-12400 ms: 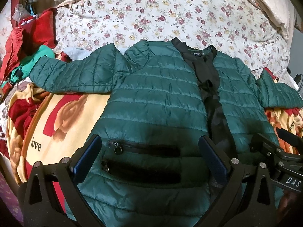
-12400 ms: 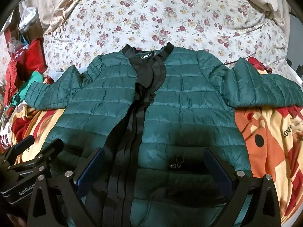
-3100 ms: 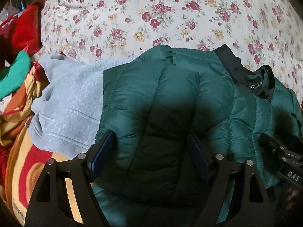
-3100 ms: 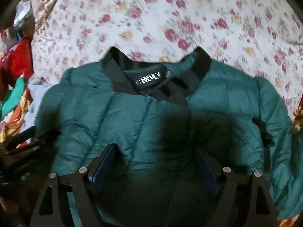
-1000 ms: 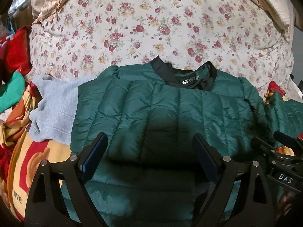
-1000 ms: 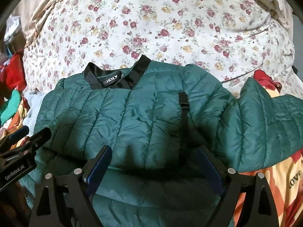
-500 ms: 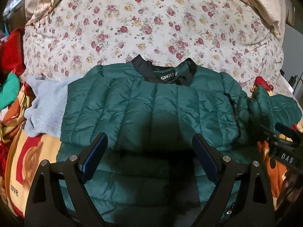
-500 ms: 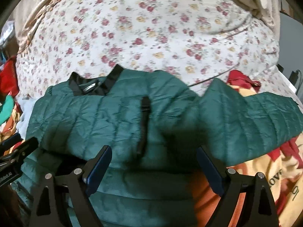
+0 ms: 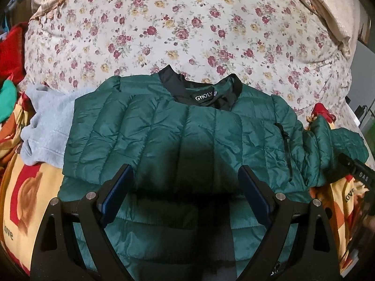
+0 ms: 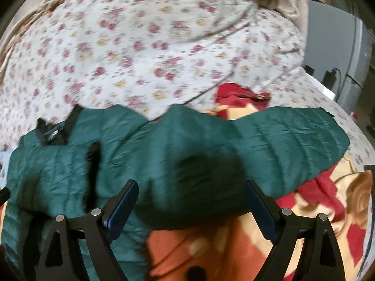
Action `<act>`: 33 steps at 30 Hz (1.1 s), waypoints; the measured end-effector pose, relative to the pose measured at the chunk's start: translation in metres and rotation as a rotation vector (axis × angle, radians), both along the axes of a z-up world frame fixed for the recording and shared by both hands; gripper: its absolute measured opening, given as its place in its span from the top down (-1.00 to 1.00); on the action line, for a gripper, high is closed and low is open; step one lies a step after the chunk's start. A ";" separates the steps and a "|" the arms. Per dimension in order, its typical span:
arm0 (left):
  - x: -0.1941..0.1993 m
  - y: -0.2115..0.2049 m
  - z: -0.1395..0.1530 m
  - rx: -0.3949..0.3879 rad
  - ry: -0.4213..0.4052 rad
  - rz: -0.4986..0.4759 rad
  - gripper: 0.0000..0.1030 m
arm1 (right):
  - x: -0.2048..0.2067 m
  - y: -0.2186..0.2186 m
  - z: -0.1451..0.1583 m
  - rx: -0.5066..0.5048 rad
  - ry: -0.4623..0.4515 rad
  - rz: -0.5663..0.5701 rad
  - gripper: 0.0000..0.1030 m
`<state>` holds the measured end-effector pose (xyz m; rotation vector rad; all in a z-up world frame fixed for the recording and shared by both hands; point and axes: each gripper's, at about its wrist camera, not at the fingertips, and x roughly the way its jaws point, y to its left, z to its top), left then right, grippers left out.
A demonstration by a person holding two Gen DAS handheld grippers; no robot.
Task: Fold large clothes
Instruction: 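Move the right tool to the other sleeve and grasp its cuff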
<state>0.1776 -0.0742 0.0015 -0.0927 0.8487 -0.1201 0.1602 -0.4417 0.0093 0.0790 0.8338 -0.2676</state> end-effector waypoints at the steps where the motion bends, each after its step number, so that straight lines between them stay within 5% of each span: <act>1: 0.000 0.001 -0.002 0.001 0.002 0.001 -0.76 | 0.001 -0.008 0.000 -0.001 0.002 -0.015 -0.73; 15: 0.004 0.015 -0.018 0.004 -0.004 0.041 -0.76 | -0.002 -0.111 0.004 0.022 -0.012 -0.214 -0.73; 33: 0.012 0.027 -0.031 -0.007 0.023 0.074 -0.76 | -0.014 -0.216 -0.012 0.222 -0.066 -0.454 -0.73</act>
